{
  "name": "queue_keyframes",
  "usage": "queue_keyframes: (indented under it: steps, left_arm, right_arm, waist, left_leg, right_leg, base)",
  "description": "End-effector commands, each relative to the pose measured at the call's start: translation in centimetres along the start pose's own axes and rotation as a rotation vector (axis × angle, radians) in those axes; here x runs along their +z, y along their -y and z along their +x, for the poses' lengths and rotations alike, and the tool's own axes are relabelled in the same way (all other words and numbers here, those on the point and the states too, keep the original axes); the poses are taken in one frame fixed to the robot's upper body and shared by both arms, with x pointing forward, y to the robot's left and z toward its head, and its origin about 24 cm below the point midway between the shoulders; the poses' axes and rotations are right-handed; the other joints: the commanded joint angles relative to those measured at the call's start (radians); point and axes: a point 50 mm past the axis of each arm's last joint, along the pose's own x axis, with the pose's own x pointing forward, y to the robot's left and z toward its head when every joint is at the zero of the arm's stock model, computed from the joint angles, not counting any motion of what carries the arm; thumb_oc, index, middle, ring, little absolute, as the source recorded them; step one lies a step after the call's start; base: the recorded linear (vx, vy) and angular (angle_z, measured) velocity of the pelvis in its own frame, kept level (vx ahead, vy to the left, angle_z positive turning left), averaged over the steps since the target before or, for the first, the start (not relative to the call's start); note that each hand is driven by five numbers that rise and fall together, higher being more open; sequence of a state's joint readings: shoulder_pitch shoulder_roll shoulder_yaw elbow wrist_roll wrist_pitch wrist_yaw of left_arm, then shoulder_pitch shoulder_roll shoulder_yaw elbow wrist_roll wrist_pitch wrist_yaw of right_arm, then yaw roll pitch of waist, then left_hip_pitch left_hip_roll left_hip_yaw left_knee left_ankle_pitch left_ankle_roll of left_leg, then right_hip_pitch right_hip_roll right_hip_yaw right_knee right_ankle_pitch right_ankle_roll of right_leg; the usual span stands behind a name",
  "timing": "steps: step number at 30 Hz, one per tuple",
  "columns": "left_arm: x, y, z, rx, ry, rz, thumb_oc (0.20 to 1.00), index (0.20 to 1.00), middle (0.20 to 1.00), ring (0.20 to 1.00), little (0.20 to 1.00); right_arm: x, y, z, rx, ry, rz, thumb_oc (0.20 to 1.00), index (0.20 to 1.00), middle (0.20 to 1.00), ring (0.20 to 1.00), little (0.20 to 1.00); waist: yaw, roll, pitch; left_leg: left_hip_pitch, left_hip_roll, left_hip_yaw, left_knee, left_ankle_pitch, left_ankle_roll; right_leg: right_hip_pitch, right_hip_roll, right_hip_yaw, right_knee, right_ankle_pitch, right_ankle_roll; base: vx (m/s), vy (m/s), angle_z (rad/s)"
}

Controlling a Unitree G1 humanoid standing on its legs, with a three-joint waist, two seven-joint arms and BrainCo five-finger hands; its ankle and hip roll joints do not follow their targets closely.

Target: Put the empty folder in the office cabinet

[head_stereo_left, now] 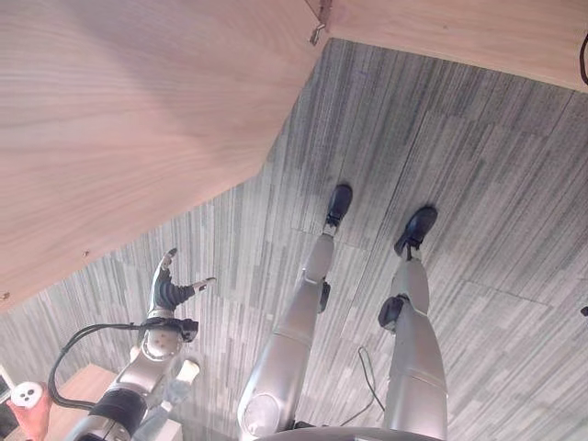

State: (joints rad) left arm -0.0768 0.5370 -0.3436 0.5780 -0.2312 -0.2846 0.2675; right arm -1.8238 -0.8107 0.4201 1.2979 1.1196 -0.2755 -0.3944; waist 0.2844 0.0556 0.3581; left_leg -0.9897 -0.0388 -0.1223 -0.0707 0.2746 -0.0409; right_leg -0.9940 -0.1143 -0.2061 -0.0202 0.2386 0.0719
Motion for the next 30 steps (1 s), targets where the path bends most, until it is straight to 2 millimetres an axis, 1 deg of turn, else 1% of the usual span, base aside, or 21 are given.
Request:
queue_keyframes:
  steps: [1, 10, 14, 16, 17, 18, 19, 25, 26, 28, 29, 30]
  left_arm:
    - [-3.0, -1.5, -2.0, 0.014, -0.112, 0.034, 1.0, 1.0, 1.0, 1.0, 1.0]
    - [-3.2, -1.2, -2.2, 0.01, -0.122, 0.026, 1.0, 1.0, 1.0, 1.0, 1.0]
    - [-3.4, -1.1, -2.1, 0.025, -0.135, 0.016, 1.0, 1.0, 1.0, 1.0, 1.0]
    - [-3.4, -1.1, -2.1, 0.025, -0.135, 0.016, 1.0, 1.0, 1.0, 1.0, 1.0]
    - [-3.5, -1.1, -2.1, 0.028, -0.138, 0.016, 1.0, 1.0, 1.0, 1.0, 1.0]
    - [-3.6, -1.2, -2.1, 0.033, -0.141, 0.026, 1.0, 1.0, 1.0, 1.0, 1.0]
    - [-3.5, -1.3, -2.1, 0.037, -0.138, 0.027, 1.0, 1.0, 1.0, 1.0, 1.0]
    - [-3.5, -1.4, -1.9, 0.053, -0.14, 0.034, 1.0, 1.0, 1.0, 1.0, 1.0]
    - [-3.5, -1.4, -2.0, 0.055, -0.139, 0.035, 1.0, 1.0, 1.0, 1.0, 1.0]
    - [-3.5, -1.4, -2.0, 0.055, -0.138, 0.035, 1.0, 1.0, 1.0, 1.0, 1.0]
    - [-3.5, -1.4, -2.0, 0.053, -0.136, 0.037, 1.0, 1.0, 1.0, 1.0, 1.0]
    - [-3.5, -1.4, -2.0, 0.053, -0.136, 0.037, 1.0, 1.0, 1.0, 1.0, 1.0]
  right_arm:
    - [-3.3, 1.9, -0.5, 0.002, -0.066, -0.168, 0.2, 0.2, 0.2, 0.2, 0.2]
    - [-2.8, 3.0, -0.2, -0.066, -0.037, -0.185, 0.2, 0.2, 0.2, 0.2, 0.2]
    - [-2.2, 4.1, 0.0, -0.129, -0.01, -0.194, 0.2, 0.2, 0.2, 0.2, 0.2]
    - [-2.2, 4.1, 0.0, -0.13, -0.011, -0.194, 0.2, 0.2, 0.2, 0.2, 0.2]
    - [-2.2, 4.3, 0.1, -0.137, -0.011, -0.197, 0.2, 0.2, 0.2, 0.2, 0.2]
    - [-2.1, 4.6, 0.1, -0.148, -0.007, -0.211, 0.2, 0.2, 0.2, 0.2, 0.2]
    - [-2.1, 4.7, 0.1, -0.153, -0.002, -0.212, 0.2, 0.2, 0.2, 0.2, 0.2]
    - [-1.6, 5.0, 0.2, -0.17, 0.021, -0.248, 0.2, 0.2, 0.2, 0.2, 0.2]
    - [-1.5, 5.0, 0.3, -0.174, 0.027, -0.251, 0.2, 0.2, 0.2, 0.2, 0.2]
    - [-1.4, 5.0, 0.3, -0.177, 0.032, -0.255, 0.2, 0.2, 0.2, 0.2, 0.2]
    - [-0.8, 5.0, 0.4, -0.186, 0.054, -0.267, 0.2, 0.2, 0.2, 0.2, 0.2]
    - [-0.8, 5.0, 0.4, -0.186, 0.054, -0.267, 0.2, 0.2, 0.2, 0.2, 0.2]
  waist:
    - [0.043, -0.057, -0.08]
    - [0.043, -0.051, -0.077]
    - [0.039, -0.049, -0.076]
    - [0.039, -0.049, -0.077]
    - [0.037, -0.048, -0.076]
    - [0.034, -0.047, -0.068]
    - [0.032, -0.047, -0.075]
    - [0.026, -0.043, -0.068]
    - [0.025, -0.039, -0.058]
    - [0.025, -0.038, -0.057]
    - [0.025, -0.035, -0.061]
    - [0.025, -0.035, -0.061]
  left_leg:
    - [0.077, 0.097, 0.066, -0.017, -0.138, -0.119]
    - [0.085, 0.098, 0.068, -0.017, -0.141, -0.118]
    - [0.085, 0.096, 0.066, -0.017, -0.139, -0.116]
    - [0.087, 0.097, 0.066, -0.017, -0.142, -0.116]
    - [0.086, 0.095, 0.066, -0.017, -0.139, -0.116]
    - [0.078, 0.092, 0.068, -0.017, -0.117, -0.114]
    - [0.088, 0.095, 0.067, -0.017, -0.14, -0.117]
    - [0.09, 0.101, 0.072, -0.017, -0.141, -0.119]
    - [0.082, 0.099, 0.075, -0.017, -0.118, -0.118]
    - [0.082, 0.1, 0.076, -0.017, -0.118, -0.118]
    - [0.09, 0.105, 0.077, -0.017, -0.14, -0.122]
    - [0.09, 0.105, 0.077, -0.017, -0.14, -0.122]
  right_leg:
    - [0.111, -0.105, 0.068, -0.067, -0.1, 0.145]
    - [0.115, -0.106, 0.067, -0.067, -0.099, 0.146]
    - [0.116, -0.107, 0.07, -0.067, -0.098, 0.146]
    - [0.118, -0.106, 0.07, -0.067, -0.101, 0.146]
    - [0.118, -0.106, 0.07, -0.067, -0.098, 0.146]
    - [0.108, -0.108, 0.066, -0.066, -0.077, 0.141]
    - [0.117, -0.105, 0.074, -0.067, -0.099, 0.145]
    - [0.115, -0.102, 0.08, -0.067, -0.101, 0.141]
    - [0.103, -0.103, 0.076, -0.065, -0.079, 0.136]
    - [0.102, -0.102, 0.077, -0.065, -0.08, 0.136]
    - [0.11, -0.097, 0.085, -0.067, -0.103, 0.14]
    - [0.11, -0.097, 0.085, -0.067, -0.103, 0.14]
  base:
    - [0.0, 0.0, 0.0]
    - [0.0, 0.0, 0.0]
    - [0.0, 0.0, 0.0]
    - [0.0, 0.0, 0.0]
    - [-0.07, -0.004, 0.0]
    - [0.0, 0.0, 0.0]
    - [0.01, -0.032, 0.01]
    - [0.01, -0.035, 0.0]
    - [-0.06, -0.002, -0.01]
    - [0.01, -0.028, -0.01]
    - [0.07, -0.055, -0.01]
    - [0.07, -0.062, 0.0]
